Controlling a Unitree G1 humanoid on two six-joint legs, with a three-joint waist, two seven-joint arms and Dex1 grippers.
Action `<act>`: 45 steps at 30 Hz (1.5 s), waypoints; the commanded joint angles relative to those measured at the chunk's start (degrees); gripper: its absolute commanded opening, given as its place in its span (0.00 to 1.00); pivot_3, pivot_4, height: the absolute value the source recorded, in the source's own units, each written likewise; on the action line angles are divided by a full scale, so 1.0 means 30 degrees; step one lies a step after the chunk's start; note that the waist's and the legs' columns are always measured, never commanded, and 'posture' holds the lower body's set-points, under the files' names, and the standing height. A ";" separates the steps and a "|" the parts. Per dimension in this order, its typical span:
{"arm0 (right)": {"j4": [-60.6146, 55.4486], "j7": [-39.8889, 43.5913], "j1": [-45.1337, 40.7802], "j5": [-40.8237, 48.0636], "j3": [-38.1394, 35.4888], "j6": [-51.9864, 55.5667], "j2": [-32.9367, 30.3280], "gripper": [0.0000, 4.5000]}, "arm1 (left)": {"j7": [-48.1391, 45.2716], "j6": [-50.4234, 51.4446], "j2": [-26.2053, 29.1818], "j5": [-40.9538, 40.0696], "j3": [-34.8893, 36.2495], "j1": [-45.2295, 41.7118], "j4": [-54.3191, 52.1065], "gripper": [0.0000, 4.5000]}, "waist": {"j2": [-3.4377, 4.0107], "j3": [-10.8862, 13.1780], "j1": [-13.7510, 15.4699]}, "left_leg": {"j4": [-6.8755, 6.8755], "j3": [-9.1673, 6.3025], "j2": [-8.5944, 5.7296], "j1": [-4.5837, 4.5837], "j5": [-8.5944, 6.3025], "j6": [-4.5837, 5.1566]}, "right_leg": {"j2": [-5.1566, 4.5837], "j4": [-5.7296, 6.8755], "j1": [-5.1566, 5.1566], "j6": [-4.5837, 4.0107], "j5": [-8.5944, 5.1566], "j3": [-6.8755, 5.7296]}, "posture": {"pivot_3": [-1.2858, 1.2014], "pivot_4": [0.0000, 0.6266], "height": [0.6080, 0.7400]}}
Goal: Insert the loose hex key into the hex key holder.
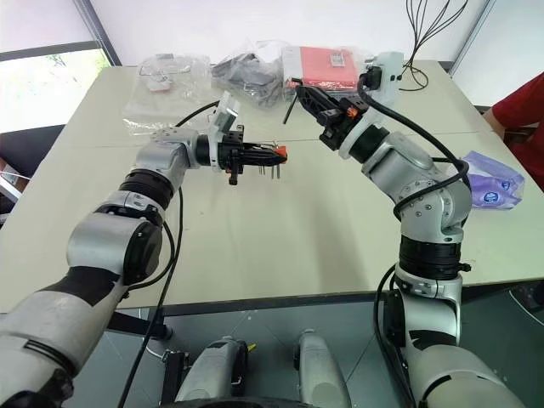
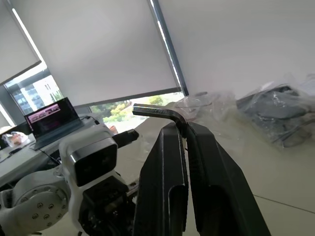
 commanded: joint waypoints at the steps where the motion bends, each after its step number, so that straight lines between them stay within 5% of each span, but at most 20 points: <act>1: -0.0526 0.0350 -0.0202 0.0142 -0.0248 -0.0261 -0.0185 0.03 | -0.0128 -0.0283 0.0125 0.0250 -0.0162 -0.0262 -0.0610 0.00 | 0.0000 0.0000 0.0012 | 0.0000 -0.0001 0.0000 0.0000 0.0000 0.0000 | 0.0000 0.0000 0.0000 0.0000 0.0000 0.0000 | 0.52 0.24 1.00; 45: -0.2099 0.0202 0.1269 0.0931 -0.0054 0.0751 -0.0144 0.03 | 0.0751 -0.2208 -0.0040 0.0917 -0.0308 -0.0271 -0.0258 0.00 | 0.0000 0.0000 0.0032 | 0.0006 0.0002 -0.0001 0.0000 0.0000 0.0000 | 0.0000 0.0004 0.0000 0.0000 0.0000 0.0002 | 0.52 0.24 1.00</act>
